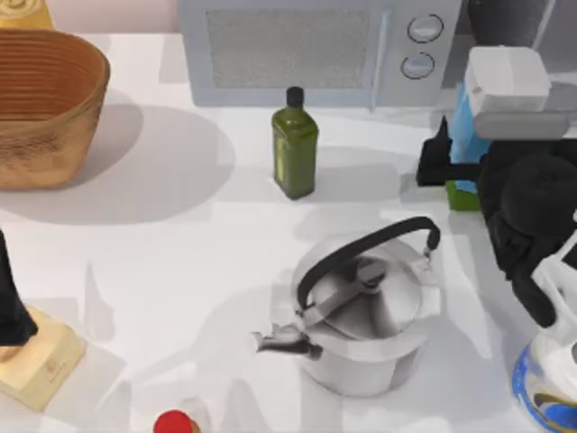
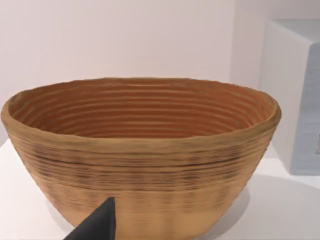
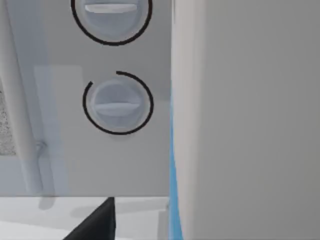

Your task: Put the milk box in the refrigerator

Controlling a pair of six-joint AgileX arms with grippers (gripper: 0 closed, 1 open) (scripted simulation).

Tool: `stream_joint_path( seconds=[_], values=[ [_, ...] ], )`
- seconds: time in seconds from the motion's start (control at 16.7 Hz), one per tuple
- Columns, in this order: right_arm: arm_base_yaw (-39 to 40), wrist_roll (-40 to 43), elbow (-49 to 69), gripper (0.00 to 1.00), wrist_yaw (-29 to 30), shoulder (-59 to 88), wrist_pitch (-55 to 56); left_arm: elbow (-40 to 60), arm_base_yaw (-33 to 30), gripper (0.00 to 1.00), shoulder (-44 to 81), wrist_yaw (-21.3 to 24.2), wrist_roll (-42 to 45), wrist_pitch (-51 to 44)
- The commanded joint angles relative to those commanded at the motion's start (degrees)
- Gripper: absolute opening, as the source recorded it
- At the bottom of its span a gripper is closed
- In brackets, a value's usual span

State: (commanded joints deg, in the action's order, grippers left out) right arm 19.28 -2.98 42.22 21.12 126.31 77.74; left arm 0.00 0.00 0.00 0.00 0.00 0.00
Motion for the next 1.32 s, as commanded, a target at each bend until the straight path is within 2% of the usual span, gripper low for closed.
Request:
stream_joint_path(
  seconds=[0.36, 1.14, 1.32],
  values=[
    [-0.19, -0.01, 0.62, 1.0, -0.18, 1.03, 0.31, 0.0, 0.0, 1.0, 0.0, 0.0, 0.0, 0.0],
    [-0.19, -0.01, 0.62, 0.02, -0.18, 1.03, 0.31, 0.0, 0.0, 1.0, 0.0, 0.0, 0.0, 0.0],
    [-0.19, -0.01, 0.62, 0.0, -0.18, 1.03, 0.31, 0.0, 0.0, 1.0, 0.0, 0.0, 0.0, 0.0]
  ],
)
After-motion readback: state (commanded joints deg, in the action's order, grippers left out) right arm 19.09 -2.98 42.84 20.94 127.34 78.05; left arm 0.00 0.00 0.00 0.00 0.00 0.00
